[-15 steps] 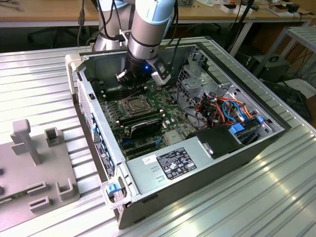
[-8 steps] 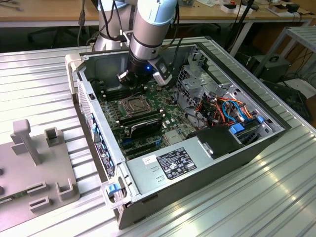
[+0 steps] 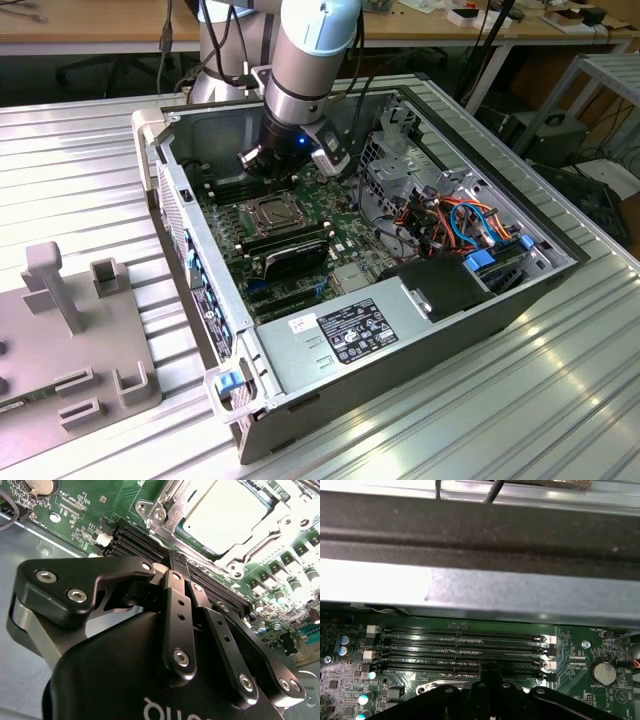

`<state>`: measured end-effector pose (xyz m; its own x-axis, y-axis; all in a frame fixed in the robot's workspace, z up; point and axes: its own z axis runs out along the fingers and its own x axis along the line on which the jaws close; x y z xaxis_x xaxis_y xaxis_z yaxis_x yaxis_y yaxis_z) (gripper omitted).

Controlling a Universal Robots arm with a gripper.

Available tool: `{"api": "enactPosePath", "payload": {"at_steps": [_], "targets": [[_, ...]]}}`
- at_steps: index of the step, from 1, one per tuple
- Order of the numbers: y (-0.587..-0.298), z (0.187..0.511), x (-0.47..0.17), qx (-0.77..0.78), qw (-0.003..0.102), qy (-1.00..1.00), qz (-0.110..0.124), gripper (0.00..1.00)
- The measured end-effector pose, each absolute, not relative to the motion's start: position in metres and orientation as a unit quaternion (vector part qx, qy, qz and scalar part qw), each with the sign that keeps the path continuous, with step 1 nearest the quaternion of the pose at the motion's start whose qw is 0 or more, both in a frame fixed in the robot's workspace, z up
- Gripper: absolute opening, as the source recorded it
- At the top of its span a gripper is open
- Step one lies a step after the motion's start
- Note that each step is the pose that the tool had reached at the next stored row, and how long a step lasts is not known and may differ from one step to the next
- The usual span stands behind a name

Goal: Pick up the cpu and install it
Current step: 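Install the first cpu locking lever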

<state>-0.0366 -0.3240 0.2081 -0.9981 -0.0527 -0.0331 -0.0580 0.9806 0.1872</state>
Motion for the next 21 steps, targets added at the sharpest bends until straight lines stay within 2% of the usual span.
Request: {"api": "enactPosePath", "payload": {"at_steps": [21], "targets": [[-0.3240, 0.1994, -0.0366, -0.028, 0.014, 0.995, 0.094, 0.11]]}}
